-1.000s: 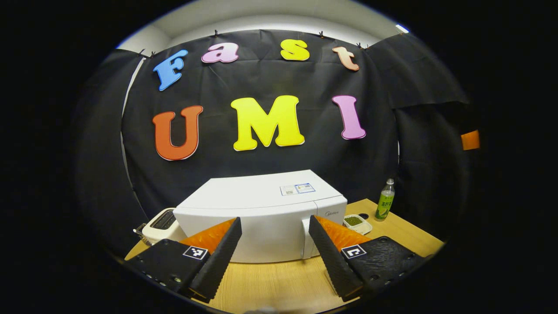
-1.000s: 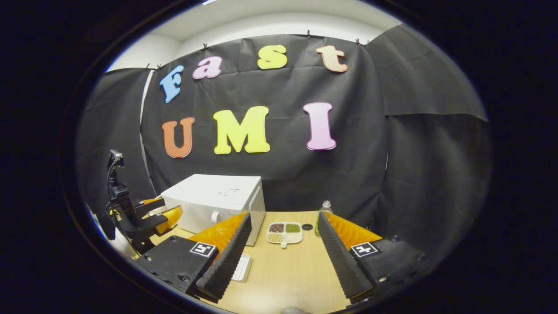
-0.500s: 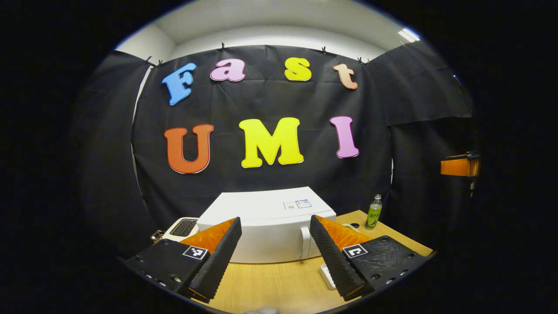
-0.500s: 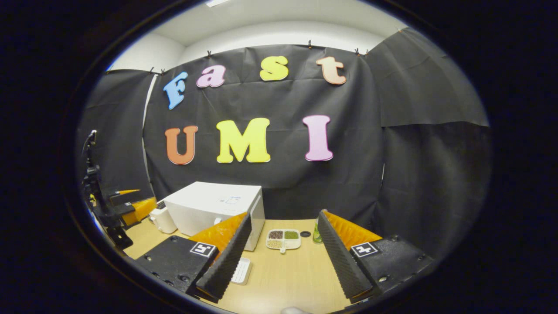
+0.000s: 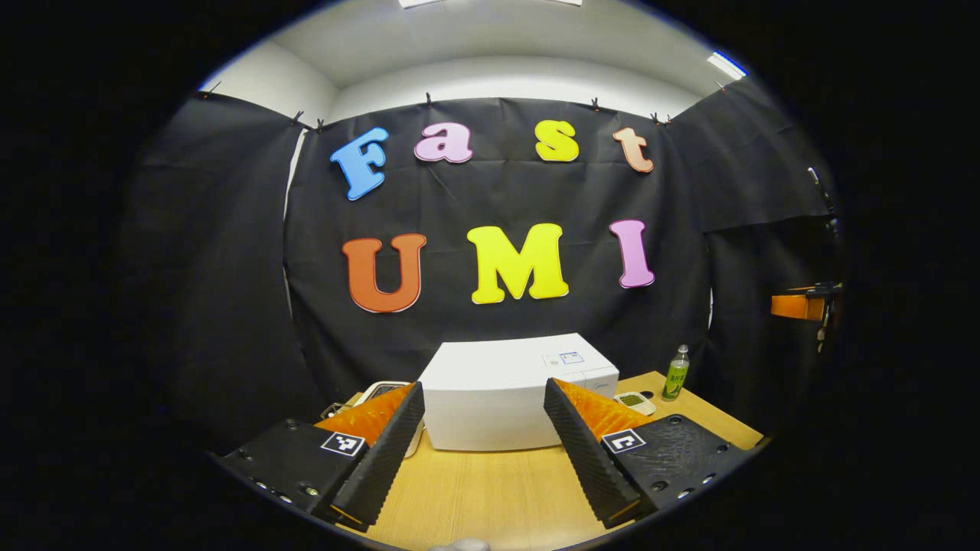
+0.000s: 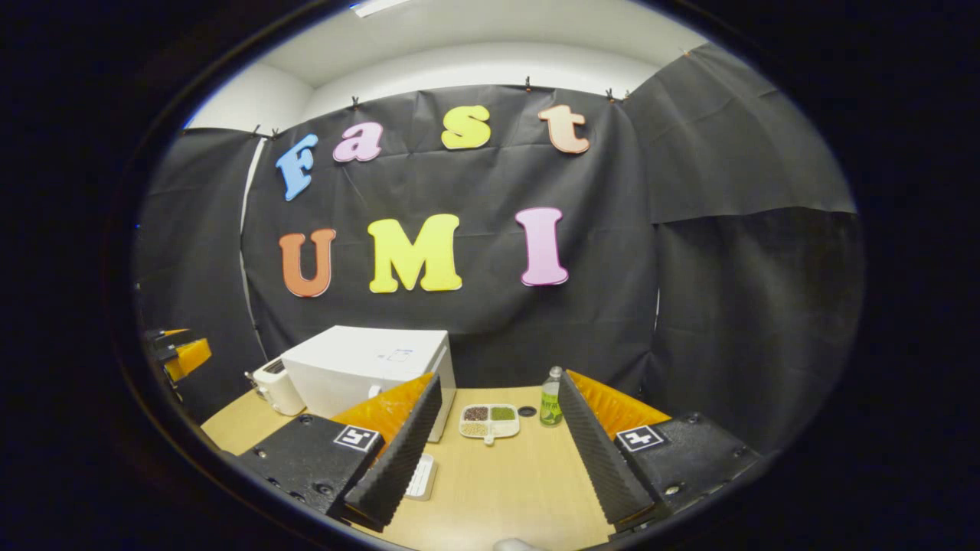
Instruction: Open the microwave oven with the left hand, put the food in, and close the microwave oven.
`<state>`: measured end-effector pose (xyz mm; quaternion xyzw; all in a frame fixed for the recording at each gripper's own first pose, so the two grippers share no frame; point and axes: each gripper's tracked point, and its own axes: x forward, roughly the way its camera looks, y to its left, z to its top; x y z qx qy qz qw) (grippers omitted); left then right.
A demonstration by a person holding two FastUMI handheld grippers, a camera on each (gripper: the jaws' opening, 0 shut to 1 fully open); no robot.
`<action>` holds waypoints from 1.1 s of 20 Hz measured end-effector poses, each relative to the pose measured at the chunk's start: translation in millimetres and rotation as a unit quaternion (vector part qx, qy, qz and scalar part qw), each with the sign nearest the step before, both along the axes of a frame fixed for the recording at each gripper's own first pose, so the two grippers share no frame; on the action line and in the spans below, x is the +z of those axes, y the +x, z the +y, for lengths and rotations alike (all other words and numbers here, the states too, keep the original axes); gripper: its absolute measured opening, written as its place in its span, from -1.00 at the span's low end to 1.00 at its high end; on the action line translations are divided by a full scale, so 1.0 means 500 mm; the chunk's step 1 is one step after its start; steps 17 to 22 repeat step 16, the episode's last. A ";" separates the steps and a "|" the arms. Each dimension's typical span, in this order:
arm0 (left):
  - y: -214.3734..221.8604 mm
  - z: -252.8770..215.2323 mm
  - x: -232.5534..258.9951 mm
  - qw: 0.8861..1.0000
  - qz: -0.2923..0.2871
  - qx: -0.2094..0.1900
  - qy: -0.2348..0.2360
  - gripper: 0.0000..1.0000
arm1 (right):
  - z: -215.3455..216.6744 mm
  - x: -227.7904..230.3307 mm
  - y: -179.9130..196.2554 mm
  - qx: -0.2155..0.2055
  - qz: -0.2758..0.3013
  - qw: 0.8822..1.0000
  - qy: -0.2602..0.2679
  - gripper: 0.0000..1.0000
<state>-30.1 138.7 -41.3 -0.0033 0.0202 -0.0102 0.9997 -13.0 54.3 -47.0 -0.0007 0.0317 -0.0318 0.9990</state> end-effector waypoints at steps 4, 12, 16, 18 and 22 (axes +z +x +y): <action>-0.033 0.028 -0.002 1.000 0.005 0.022 -0.001 0.93 | 0.024 -0.006 -0.022 0.010 0.003 1.000 0.001 0.95; -0.023 0.020 0.011 1.000 -0.005 0.018 -0.002 0.92 | 0.028 0.022 -0.029 0.011 -0.012 1.000 -0.006 0.95; -0.012 0.006 0.017 1.000 -0.008 0.008 -0.006 0.80 | 0.028 0.031 -0.029 0.009 -0.015 1.000 -0.013 0.95; -0.012 0.006 0.017 1.000 -0.008 0.008 -0.006 0.80 | 0.028 0.031 -0.029 0.009 -0.015 1.000 -0.013 0.95; -0.012 0.006 0.017 1.000 -0.008 0.008 -0.006 0.80 | 0.028 0.031 -0.029 0.009 -0.015 1.000 -0.013 0.95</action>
